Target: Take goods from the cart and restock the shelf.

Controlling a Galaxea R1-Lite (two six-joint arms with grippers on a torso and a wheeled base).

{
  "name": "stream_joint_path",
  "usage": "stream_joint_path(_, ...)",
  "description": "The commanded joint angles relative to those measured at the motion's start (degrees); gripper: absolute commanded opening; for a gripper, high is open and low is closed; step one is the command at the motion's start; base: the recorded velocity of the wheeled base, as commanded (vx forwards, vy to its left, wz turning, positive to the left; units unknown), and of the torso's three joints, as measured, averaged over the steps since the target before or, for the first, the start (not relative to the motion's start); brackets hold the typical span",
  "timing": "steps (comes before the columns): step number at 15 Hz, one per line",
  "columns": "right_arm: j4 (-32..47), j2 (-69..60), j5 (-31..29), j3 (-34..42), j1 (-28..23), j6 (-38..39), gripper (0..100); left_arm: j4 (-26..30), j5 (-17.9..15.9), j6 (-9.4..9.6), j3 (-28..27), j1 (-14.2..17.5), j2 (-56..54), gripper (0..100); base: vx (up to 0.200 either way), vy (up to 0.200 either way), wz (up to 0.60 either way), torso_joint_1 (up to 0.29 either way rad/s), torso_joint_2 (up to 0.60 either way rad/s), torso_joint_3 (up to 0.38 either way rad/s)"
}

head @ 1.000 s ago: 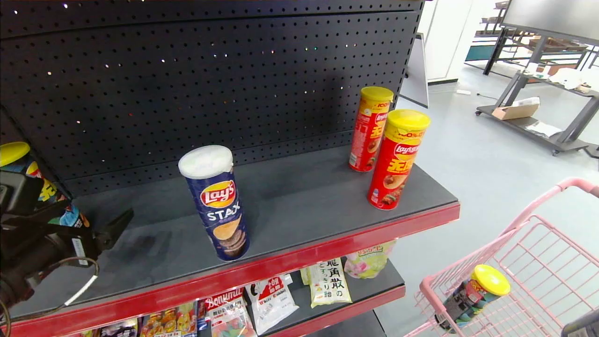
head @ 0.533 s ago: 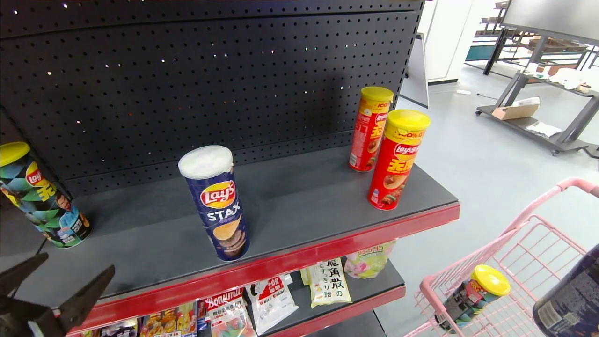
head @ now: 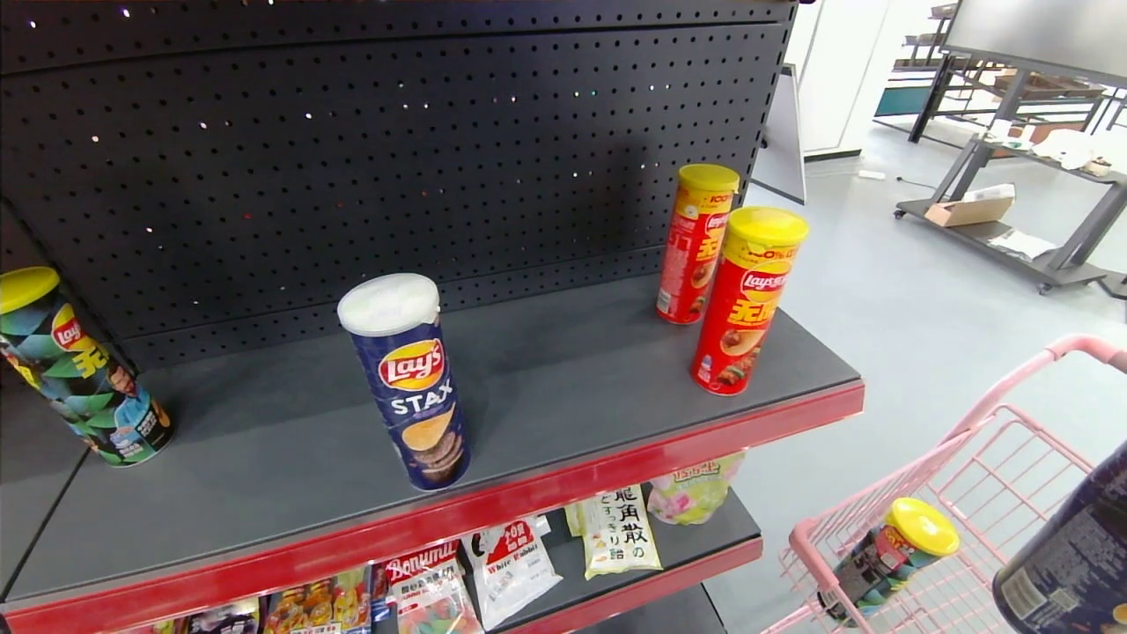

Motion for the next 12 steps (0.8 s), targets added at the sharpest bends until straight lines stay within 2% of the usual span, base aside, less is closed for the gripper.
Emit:
stream_joint_path(1, 0.0, -0.3, 0.0, 0.3, 0.0, 0.0, 0, -0.3, 0.3, 0.17, 0.9, -0.1, -3.2, 100, 0.0, 0.0, 0.6, 0.002, 0.0, 0.002)
stream_joint_path(3, 0.0, -0.2, 0.1, 0.5, 0.0, 0.1, 0, -0.3, 0.2, 2.19, 1.6, -0.2, -3.5, 100, 0.0, 0.0, 0.6, -0.005, 0.0, 0.007)
stream_joint_path(7, 0.0, -0.2, 0.3, 0.5, 0.0, 0.3, 0, -0.3, 0.1, 2.28, 2.3, -0.2, -3.5, 100, 0.0, 0.0, 0.6, 0.005, 0.0, 0.0)
stream_joint_path(9, -0.4, 0.5, 3.5, -1.0, 0.0, 0.1, 0, -0.2, 0.1, 2.28, 2.7, -0.2, -4.2, 100, 0.0, 0.0, 0.0, 0.0, 0.0, 0.0)
stream_joint_path(11, -2.2, 5.5, 6.7, -5.7, 0.1, -0.1, 0, 0.0, 0.0, 2.28, 4.1, -0.3, -6.2, 100, 0.0, 0.0, 0.0, 0.0, 0.0, 0.0)
stream_joint_path(12, -5.3, 13.5, 10.6, -12.3, 0.7, 0.0, 0, 0.1, 0.0, 2.28, 5.6, -0.4, -8.2, 100, 0.0, 0.0, 0.0, 0.0, 0.0, 0.0)
